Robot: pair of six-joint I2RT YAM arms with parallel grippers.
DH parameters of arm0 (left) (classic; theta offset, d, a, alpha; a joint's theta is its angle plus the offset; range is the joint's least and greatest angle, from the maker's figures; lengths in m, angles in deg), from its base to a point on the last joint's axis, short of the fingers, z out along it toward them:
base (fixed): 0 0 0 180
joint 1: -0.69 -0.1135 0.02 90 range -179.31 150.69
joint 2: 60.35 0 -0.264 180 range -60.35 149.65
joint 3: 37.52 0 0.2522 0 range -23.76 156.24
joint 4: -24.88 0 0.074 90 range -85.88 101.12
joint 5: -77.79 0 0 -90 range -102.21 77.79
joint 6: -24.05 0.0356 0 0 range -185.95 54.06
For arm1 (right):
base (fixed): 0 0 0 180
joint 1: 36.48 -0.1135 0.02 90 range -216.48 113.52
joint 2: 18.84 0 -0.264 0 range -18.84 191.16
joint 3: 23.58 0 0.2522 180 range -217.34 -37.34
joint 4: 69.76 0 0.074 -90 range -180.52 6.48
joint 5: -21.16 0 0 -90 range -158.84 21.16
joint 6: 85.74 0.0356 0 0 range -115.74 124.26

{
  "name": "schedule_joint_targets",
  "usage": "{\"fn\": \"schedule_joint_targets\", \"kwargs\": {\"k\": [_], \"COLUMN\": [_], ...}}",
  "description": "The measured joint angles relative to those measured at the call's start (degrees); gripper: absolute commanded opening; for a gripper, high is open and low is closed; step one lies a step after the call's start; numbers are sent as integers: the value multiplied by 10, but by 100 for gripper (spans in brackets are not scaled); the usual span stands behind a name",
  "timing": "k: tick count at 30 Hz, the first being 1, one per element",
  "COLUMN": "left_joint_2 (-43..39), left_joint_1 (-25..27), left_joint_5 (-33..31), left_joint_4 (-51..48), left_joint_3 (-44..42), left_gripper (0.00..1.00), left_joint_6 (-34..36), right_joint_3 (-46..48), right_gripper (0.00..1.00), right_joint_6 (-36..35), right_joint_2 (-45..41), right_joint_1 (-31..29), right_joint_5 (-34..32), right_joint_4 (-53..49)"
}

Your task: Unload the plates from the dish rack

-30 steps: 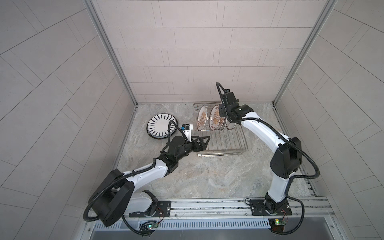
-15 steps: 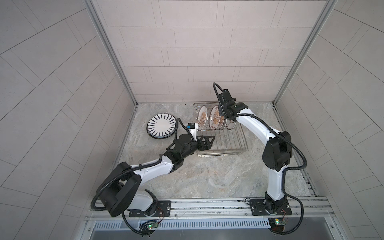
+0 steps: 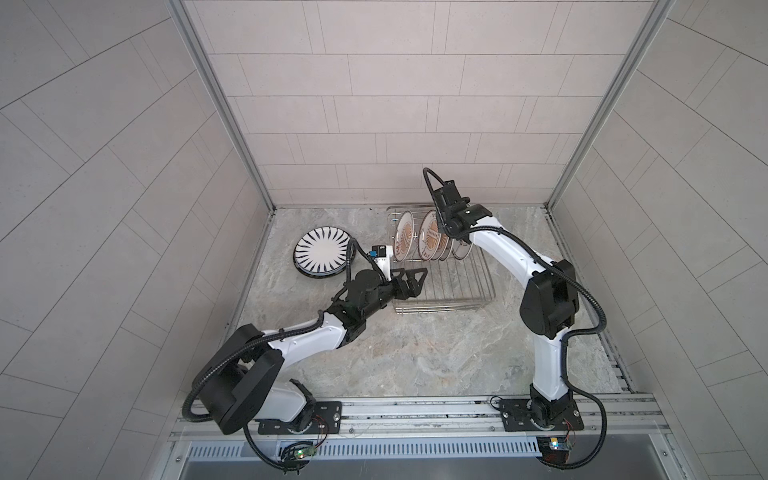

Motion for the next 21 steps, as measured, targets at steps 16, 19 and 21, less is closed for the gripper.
{"fn": "schedule_joint_targets", "kwargs": {"k": [16,19,21], "left_joint_2": [0,-3,-6], "left_joint_1": [0,0,0], "left_joint_5": [-10,-11,-13], "left_joint_4": [22,22,22], "left_joint_3": [-15,-18,-21], "left_gripper": [100,100,100], "left_joint_6": [-20,-20,-20], "right_joint_3": [-23,-23,-23], "right_gripper": [8,8,7], "right_joint_6": [2,2,0], "right_joint_2": [27,27,27], "right_joint_1": [3,-2,-6], "right_joint_5": [-17,-28,-36], "right_joint_4": [-18,-18,-20]}}
